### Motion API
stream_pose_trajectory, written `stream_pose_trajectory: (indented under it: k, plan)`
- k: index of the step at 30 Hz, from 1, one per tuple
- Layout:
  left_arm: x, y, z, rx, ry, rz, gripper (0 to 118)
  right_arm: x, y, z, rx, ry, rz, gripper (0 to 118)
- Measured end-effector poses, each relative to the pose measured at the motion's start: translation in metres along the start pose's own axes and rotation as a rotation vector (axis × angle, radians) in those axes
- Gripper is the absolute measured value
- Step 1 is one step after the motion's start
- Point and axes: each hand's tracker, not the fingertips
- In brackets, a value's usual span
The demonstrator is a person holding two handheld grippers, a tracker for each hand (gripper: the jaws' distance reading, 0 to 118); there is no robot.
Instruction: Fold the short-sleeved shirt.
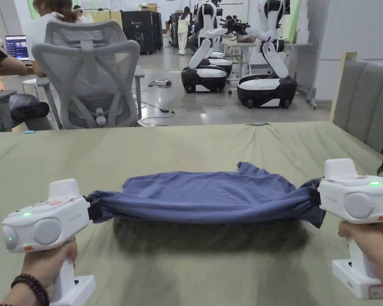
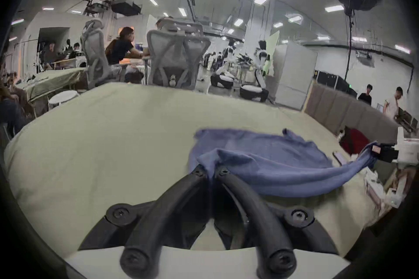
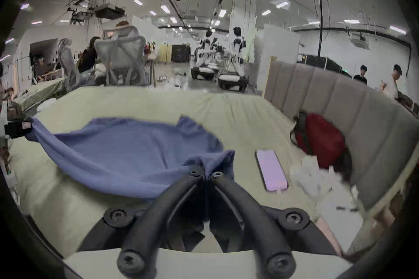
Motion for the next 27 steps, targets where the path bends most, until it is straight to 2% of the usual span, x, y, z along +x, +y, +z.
stream_pose_trajectory:
  k: [4, 9, 17, 18, 19, 20, 21, 23, 24, 25, 27]
  plan:
    - [-0.004, -0.041, 0.013, -0.101, -0.020, -0.062, 3, 0.001, -0.057, -0.001, -0.122, 0.017, 0.012, 2]
    - [-0.012, -0.073, 0.008, -0.210, 0.007, -0.068, 3, -0.006, -0.097, -0.018, -0.285, -0.009, 0.124, 2]
    - [-0.017, -0.091, -0.019, -0.242, 0.035, -0.067, 3, -0.009, -0.113, -0.036, -0.331, -0.018, 0.153, 2]
    - [-0.018, -0.090, -0.020, -0.242, 0.035, -0.066, 5, -0.008, -0.112, -0.036, -0.331, -0.013, 0.150, 2]
    - [-0.019, -0.090, -0.020, -0.240, 0.036, -0.065, 12, -0.006, -0.113, -0.034, -0.330, -0.011, 0.142, 3]
    - [-0.020, -0.089, -0.021, -0.238, 0.037, -0.060, 23, -0.004, -0.113, -0.035, -0.329, -0.004, 0.123, 7]
    - [-0.023, -0.090, -0.021, -0.233, 0.046, -0.055, 46, -0.001, -0.114, -0.035, -0.325, 0.003, 0.089, 25]
    - [-0.027, -0.087, -0.020, -0.226, 0.062, -0.042, 86, 0.005, -0.115, -0.030, -0.276, 0.001, 0.037, 84]
    - [-0.029, -0.084, -0.018, -0.224, 0.059, -0.021, 113, 0.008, -0.114, -0.026, -0.260, -0.023, 0.017, 118]
    - [-0.029, -0.084, -0.013, -0.223, 0.057, -0.004, 118, 0.011, -0.114, -0.022, -0.249, -0.015, -0.003, 118]
    - [-0.030, -0.078, -0.002, -0.180, 0.025, 0.025, 111, 0.015, -0.111, -0.006, -0.203, 0.052, -0.058, 109]
